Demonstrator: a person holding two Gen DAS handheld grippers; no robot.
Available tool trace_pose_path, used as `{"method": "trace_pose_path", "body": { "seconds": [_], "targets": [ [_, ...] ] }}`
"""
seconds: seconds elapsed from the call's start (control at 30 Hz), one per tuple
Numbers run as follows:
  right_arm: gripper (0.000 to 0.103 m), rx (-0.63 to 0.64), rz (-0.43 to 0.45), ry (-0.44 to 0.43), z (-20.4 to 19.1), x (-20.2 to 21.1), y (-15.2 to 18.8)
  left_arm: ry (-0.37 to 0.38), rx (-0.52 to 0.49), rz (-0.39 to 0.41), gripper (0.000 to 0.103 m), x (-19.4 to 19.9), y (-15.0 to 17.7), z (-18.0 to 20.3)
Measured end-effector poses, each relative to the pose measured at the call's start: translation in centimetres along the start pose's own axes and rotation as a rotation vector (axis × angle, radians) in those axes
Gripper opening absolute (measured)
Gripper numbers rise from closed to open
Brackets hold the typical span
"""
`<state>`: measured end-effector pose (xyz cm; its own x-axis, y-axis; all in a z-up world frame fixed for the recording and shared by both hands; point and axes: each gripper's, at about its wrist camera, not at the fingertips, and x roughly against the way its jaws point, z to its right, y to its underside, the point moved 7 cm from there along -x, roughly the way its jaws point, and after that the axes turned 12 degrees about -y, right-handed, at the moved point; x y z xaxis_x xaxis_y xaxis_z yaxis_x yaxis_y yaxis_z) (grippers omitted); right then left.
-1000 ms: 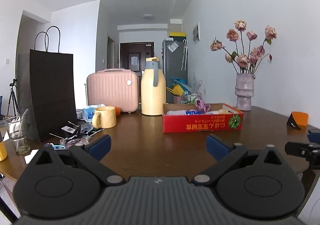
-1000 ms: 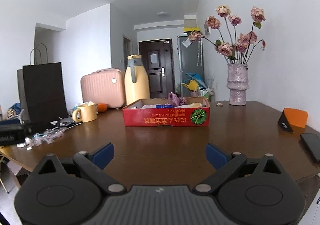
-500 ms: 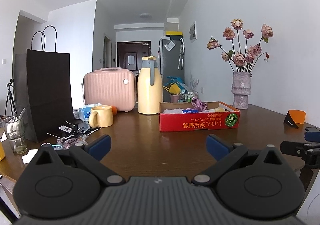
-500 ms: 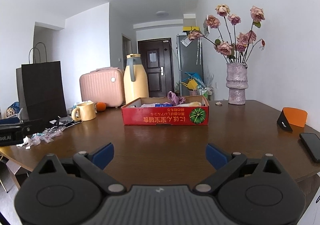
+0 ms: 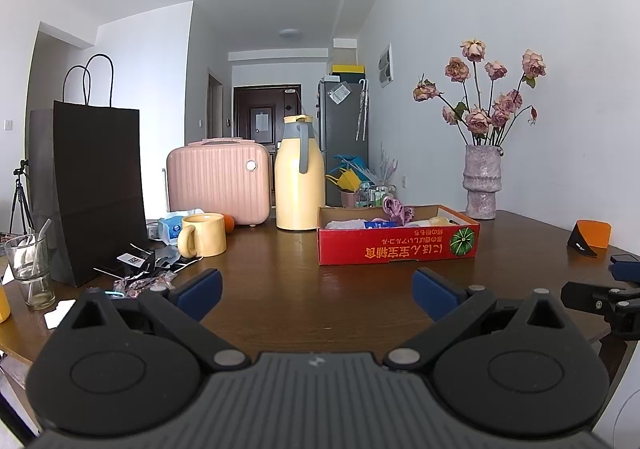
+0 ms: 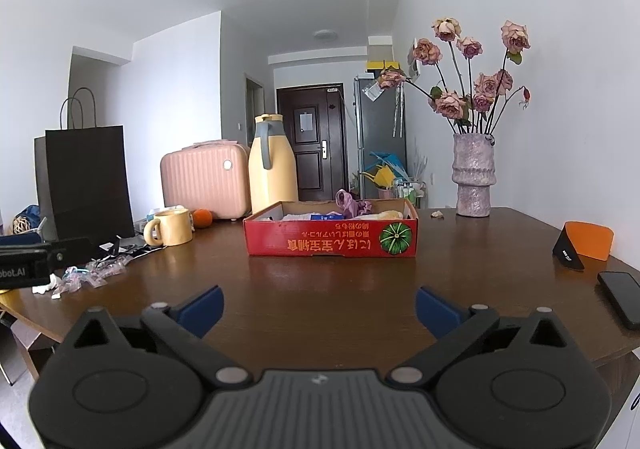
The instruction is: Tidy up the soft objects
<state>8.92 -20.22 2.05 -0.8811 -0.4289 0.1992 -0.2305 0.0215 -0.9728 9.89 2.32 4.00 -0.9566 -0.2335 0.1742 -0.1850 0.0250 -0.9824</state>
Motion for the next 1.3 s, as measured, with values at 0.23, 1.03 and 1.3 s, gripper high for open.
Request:
{"method": "trace_pose_path", "body": {
  "seconds": [0.23, 1.03, 1.3],
  "targets": [
    [0.103, -0.003, 0.001, -0.002, 0.13, -0.07, -0.08, -0.001, 0.001, 0.002, 0.103, 0.08, -0.09, -0.02],
    [0.103, -0.015, 0.005, 0.006, 0.32, -0.16, -0.12, 0.003, -0.001, 0.006, 0.103, 0.00, -0.20, -0.01],
    [0.103, -0.015, -0.004, -0.002, 0.22, -0.29, -0.13, 0.002, -0.001, 0.011, 0.103, -0.01, -0.25, 0.02]
  ]
}}
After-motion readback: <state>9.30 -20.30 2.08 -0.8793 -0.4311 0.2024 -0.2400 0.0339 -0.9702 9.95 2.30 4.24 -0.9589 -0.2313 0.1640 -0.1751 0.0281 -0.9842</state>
